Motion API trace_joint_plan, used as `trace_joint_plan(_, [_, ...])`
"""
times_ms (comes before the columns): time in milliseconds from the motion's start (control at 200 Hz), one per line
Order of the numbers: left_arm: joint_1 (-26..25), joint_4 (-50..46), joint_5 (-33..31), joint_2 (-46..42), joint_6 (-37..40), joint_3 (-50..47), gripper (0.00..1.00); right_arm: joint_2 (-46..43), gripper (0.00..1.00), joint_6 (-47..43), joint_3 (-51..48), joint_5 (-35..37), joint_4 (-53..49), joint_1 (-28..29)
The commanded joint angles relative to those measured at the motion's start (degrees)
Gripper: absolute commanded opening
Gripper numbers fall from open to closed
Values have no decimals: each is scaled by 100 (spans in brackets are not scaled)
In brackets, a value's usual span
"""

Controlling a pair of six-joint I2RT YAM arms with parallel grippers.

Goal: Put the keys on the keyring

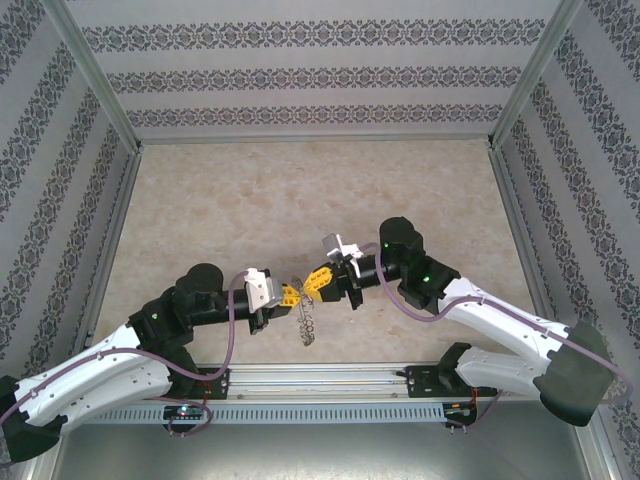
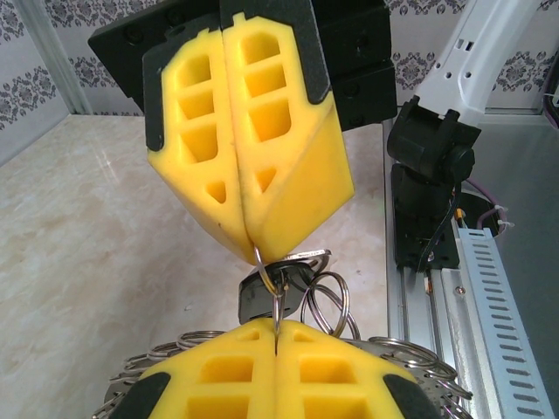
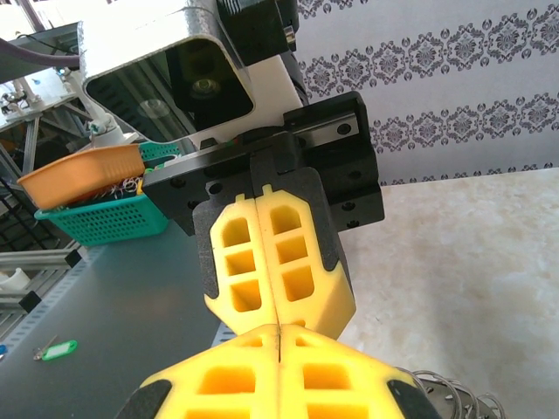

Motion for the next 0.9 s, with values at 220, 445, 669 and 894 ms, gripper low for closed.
trace_joint_plan(220, [-51,414,122,-133,95,94,0,46,0,-256,84,-276,-140,35])
trace_joint_plan(445, [-51,419,112,-107,94,93,0,31,0,-336,111,-432,-154,50])
trace_joint_plan(669, [-51,376,113,-98,75,119,0,-21,0,-613,100,-608,-381,50])
trace_joint_plan(894, [-50,374,113,-88,69,137,0,-75,0,-916,85,-735,-492,35])
